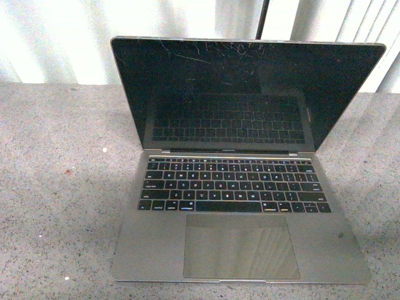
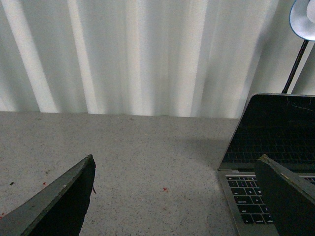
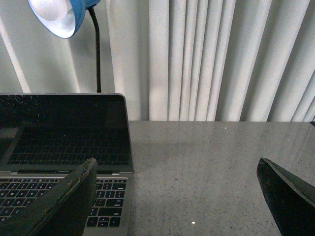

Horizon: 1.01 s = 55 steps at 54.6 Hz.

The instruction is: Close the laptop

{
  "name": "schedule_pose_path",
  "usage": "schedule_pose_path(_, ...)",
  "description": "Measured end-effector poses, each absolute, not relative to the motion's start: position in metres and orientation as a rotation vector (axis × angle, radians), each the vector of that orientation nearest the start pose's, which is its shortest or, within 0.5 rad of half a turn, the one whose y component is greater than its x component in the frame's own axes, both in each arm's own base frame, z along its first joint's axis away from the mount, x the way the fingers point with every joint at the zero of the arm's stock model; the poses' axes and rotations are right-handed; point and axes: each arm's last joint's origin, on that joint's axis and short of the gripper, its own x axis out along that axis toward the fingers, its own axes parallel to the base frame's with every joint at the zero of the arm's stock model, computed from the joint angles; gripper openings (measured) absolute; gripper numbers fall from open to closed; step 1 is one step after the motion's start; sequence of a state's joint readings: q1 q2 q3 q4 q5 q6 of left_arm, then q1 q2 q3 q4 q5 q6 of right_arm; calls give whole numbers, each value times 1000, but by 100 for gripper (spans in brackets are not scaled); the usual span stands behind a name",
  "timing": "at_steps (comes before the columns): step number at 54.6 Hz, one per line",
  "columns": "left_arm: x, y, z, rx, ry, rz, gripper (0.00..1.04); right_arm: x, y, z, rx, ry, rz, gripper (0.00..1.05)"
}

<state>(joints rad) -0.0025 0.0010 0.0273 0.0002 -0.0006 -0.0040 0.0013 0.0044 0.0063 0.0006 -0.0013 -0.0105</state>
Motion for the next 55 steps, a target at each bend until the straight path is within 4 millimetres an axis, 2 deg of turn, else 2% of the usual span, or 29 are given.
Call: schedule_pose_path(55,97,0,171,-34,9,20,98,98,0,165,-10,-2,3,97)
